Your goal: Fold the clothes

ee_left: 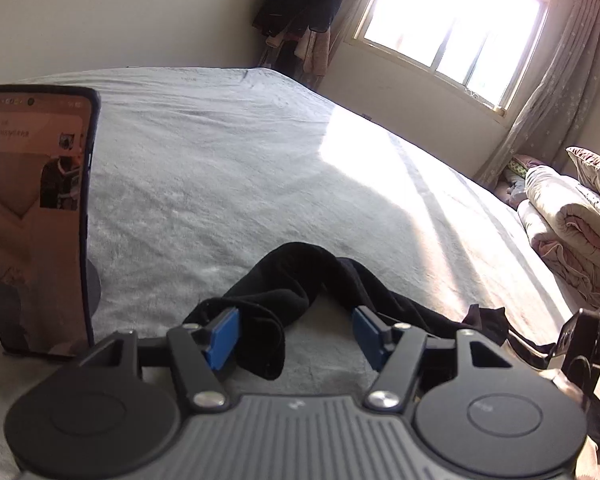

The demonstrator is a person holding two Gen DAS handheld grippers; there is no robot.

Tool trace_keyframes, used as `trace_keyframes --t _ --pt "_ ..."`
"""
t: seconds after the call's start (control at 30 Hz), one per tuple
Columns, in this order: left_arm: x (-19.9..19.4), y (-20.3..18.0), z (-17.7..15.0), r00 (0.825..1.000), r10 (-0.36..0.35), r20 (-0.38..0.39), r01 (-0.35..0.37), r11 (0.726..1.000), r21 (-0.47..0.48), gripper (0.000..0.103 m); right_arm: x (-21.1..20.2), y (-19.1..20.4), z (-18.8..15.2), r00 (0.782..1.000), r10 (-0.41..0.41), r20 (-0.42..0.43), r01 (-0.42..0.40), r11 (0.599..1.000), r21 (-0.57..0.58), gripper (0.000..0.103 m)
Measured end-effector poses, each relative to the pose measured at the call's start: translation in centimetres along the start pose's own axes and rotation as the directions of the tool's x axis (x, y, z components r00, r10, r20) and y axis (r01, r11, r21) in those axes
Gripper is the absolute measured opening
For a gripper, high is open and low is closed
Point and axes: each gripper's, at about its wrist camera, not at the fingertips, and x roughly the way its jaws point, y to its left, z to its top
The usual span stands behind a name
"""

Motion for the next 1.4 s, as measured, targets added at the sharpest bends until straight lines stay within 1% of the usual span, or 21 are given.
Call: trace_keyframes --t 0.13,0.2,0.23,0.3,0.33,0.37,0.4,0.43,0.53,0.67,0.73,0.8,0.83,0.87,0.93,0.97,1.07,1.13,1.23,1.33,1.4 --pt "-0.4 -0.4 2.3 1.0 -0.003 0.03 0.003 1.0 -0.002 0.061 -0.3 -0.1 0.0 1.0 0.001 0.001 -0.001 1.0 0.007 0.047" --pt "1.1 -0.7 3.2 0.999 0.051 -0.012 -0.05 0.998 0.044 0.062 -0.3 0.1 -0.1 1.0 -0.006 -0.003 0.006 1.0 -0.006 0.045" --pt "1.9 -0.9 3.6 0.996 0.078 -0.032 -0.076 0.995 0.067 0.062 -0.3 0.1 -0.1 1.0 -0.011 -0.007 0.011 1.0 -0.013 0.04" --pt "3.5 -1.2 4.4 0.988 0.134 -0.07 -0.126 0.985 0.115 0.061 -0.2 0.2 -0.1 1.0 -0.017 -0.013 0.017 1.0 -0.024 0.037" --pt "4.4 -0.8 4.1 0.981 0.171 -0.095 -0.158 0.979 0.126 0.057 -0.2 0.1 -0.1 1.0 -0.016 -0.015 0.016 1.0 -0.027 0.037" --pt "5.4 -0.5 3.8 0.971 0.207 -0.119 -0.19 0.972 0.137 0.048 -0.2 0.1 0.0 1.0 -0.015 -0.016 0.015 0.999 -0.03 0.036" --pt "6.3 -0.2 3.5 0.96 0.242 -0.143 -0.221 0.964 0.149 0.044 -0.2 0.1 -0.1 1.0 -0.015 -0.017 0.015 0.999 -0.032 0.036" --pt "7.2 0.1 3.2 0.946 0.277 -0.166 -0.251 0.954 0.163 0.043 -0.2 0.1 0.0 1.0 -0.014 -0.018 0.013 0.999 -0.032 0.036" --pt "8.6 -0.4 2.0 0.925 0.345 -0.161 -0.298 0.919 0.256 0.043 -0.3 0.0 -0.1 1.0 -0.01 -0.022 0.009 0.999 -0.033 0.036" --pt "9.3 -1.2 1.5 0.909 0.39 -0.15 -0.317 0.878 0.358 0.044 -0.5 0.1 -0.2 1.0 -0.008 -0.023 0.007 0.999 -0.035 0.038" --pt "9.5 -1.1 1.9 0.905 0.388 -0.173 -0.301 0.874 0.382 0.045 -0.4 0.2 -0.2 1.0 -0.009 -0.023 0.008 0.999 -0.039 0.039" --pt "9.8 -0.8 2.3 0.902 0.379 -0.205 -0.287 0.883 0.372 0.044 -0.3 0.4 -0.2 1.0 -0.013 -0.024 0.012 0.999 -0.051 0.039" --pt "10.1 -0.8 2.6 0.9 0.374 -0.224 -0.275 0.886 0.374 0.041 -0.3 0.6 -0.2 1.0 -0.017 -0.024 0.016 0.998 -0.06 0.039" --pt "10.2 -1.1 2.6 0.903 0.362 -0.234 -0.256 0.887 0.385 0.026 -0.2 0.7 -0.3 1.0 -0.019 -0.023 0.017 0.998 -0.064 0.039" --pt "10.4 -1.8 2.6 0.907 0.337 -0.253 -0.217 0.888 0.406 0.004 -0.2 0.7 -0.3 1.0 -0.019 -0.023 0.018 0.998 -0.064 0.04" --pt "10.5 -2.1 2.6 0.908 0.326 -0.262 -0.198 0.887 0.416 0.003 -0.2 0.6 -0.2 1.0 -0.018 -0.022 0.017 0.998 -0.061 0.04" --pt "10.4 -3.2 2.7 0.917 0.345 -0.199 -0.225 0.861 0.456 0.003 -0.3 0.5 -0.2 1.0 -0.014 -0.021 0.013 0.999 -0.052 0.04" --pt "10.0 -3.5 3.3 0.923 0.363 -0.129 -0.269 0.846 0.46 0.003 -0.2 0.6 -0.2 1.0 -0.014 -0.02 0.013 0.999 -0.051 0.04" --pt "9.2 -4.3 5.0 0.925 0.378 0.026 -0.351 0.828 0.438 0.003 -0.2 0.6 -0.3 1.0 -0.012 -0.019 0.011 0.999 -0.047 0.039" --pt "8.2 -5.1 6.5 0.909 0.369 0.196 -0.417 0.818 0.397 0.003 -0.1 0.7 -0.3 1.0 -0.01 -0.017 0.009 0.999 -0.045 0.039" --pt "7.4 -5.7 7.3 0.884 0.352 0.307 -0.451 0.813 0.369 0.003 -0.1 0.7 -0.3 1.0 -0.009 -0.016 0.008 0.999 -0.044 0.04"
